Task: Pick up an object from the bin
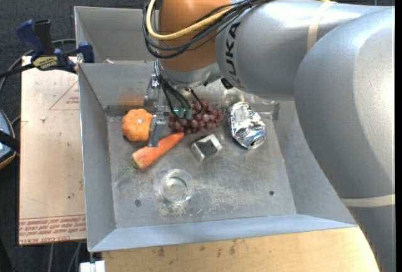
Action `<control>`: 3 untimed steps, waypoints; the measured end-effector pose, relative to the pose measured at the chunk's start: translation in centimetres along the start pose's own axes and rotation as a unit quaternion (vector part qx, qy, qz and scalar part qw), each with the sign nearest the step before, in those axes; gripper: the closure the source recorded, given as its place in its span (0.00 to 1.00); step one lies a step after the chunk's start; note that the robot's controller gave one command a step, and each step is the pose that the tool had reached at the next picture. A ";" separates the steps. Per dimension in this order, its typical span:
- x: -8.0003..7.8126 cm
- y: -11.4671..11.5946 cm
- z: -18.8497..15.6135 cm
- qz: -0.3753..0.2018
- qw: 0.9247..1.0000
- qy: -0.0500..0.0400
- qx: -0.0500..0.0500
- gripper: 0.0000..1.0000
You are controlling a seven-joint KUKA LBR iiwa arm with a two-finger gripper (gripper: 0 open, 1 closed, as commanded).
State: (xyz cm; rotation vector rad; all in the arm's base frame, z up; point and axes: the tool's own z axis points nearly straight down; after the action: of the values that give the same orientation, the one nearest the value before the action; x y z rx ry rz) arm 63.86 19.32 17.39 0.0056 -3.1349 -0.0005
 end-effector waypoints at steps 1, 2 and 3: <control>-0.2 -0.1 -0.6 0.002 1.000 -0.004 -0.001 0.00; 0.2 -0.4 6.2 -0.033 0.999 -0.012 -0.002 0.00; -0.1 -0.4 5.9 -0.039 0.999 -0.014 -0.003 0.00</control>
Offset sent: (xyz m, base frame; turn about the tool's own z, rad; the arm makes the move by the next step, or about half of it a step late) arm -0.0096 -0.0068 -0.1039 -0.1042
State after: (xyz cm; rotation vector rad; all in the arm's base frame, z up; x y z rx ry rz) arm 63.88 18.95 11.53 0.1278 -3.1613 -0.0091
